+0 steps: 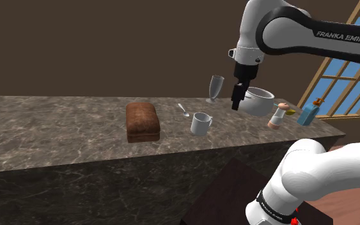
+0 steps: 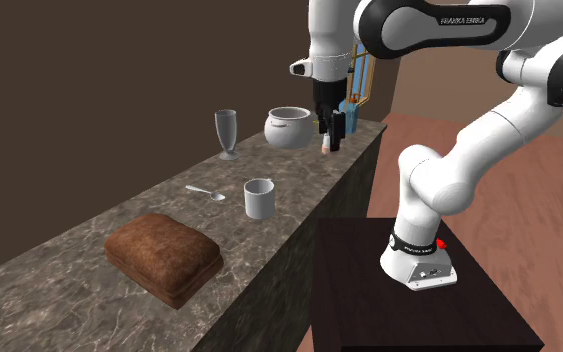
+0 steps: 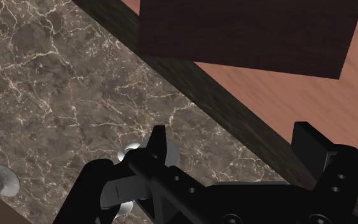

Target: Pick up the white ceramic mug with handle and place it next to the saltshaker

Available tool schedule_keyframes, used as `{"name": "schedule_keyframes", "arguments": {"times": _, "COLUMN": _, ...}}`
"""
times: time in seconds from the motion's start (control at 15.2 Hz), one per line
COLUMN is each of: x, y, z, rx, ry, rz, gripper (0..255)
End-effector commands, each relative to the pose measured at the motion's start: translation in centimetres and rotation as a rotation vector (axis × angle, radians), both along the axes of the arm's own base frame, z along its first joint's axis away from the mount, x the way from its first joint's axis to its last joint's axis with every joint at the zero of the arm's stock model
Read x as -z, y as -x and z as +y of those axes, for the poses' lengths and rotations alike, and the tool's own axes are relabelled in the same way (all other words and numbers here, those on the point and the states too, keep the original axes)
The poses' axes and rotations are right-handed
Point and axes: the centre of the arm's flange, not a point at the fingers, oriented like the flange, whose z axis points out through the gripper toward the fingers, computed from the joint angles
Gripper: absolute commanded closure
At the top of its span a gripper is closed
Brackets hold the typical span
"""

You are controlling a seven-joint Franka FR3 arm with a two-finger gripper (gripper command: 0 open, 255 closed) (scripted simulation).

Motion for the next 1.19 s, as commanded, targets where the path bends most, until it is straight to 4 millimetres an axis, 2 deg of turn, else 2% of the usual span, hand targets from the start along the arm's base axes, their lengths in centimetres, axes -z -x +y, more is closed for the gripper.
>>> {"name": "schedule_keyframes", "arguments": {"times": 0.0, "x": 0.0, "y": 0.0, "z": 0.0, "rx": 0.000, "ry": 0.000, "rz": 0.000, "gripper": 0}}
{"name": "schedule_keyframes", "arguments": {"times": 1.12, "x": 15.8, "y": -13.3, "z": -7.0, "rx": 0.058, "ry": -0.093, "rz": -0.100, "gripper": 0}}
